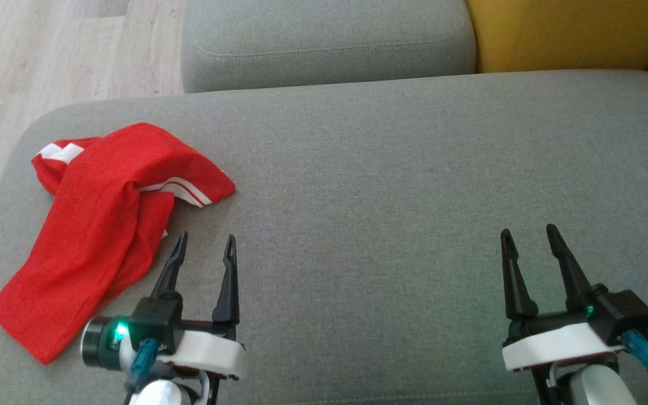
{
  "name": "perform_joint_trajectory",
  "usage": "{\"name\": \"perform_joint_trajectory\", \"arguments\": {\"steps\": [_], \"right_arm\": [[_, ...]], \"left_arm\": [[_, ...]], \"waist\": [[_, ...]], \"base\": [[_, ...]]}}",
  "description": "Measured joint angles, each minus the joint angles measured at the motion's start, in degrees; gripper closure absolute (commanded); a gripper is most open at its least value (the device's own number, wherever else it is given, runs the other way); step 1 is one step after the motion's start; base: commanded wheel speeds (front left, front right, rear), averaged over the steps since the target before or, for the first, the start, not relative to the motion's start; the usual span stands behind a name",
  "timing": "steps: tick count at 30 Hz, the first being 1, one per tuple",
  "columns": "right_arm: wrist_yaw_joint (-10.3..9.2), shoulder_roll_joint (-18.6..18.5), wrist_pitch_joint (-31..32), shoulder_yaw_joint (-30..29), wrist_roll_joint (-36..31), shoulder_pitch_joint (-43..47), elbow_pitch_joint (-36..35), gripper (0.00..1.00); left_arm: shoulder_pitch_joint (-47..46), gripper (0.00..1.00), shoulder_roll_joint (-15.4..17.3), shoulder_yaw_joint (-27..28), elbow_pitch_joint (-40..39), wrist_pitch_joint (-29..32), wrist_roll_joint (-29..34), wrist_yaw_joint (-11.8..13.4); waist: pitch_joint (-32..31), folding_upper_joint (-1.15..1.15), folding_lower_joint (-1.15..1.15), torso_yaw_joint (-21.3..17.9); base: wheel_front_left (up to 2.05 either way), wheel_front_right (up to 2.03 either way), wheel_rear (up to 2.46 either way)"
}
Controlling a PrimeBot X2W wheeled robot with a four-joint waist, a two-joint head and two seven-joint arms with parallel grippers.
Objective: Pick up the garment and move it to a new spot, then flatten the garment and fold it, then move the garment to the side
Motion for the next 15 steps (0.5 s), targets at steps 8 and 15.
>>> {"name": "perform_joint_trajectory", "arguments": {"steps": [8,15], "right_arm": [[0.00,0.00,0.00,-0.15,-0.55,-0.01,0.26,0.00],[0.00,0.00,0.00,-0.23,1.22,-0.01,0.60,0.00]], "left_arm": [[-0.01,0.00,-0.08,-0.05,0.74,0.00,0.37,0.05],[0.00,0.00,-0.14,0.71,0.25,-0.01,-5.57,-0.29]], "waist": [[0.04,0.00,0.00,-0.31],[0.02,0.00,0.00,-0.27]], "base": [[0.00,0.00,0.00],[0.00,0.00,0.00]]}}
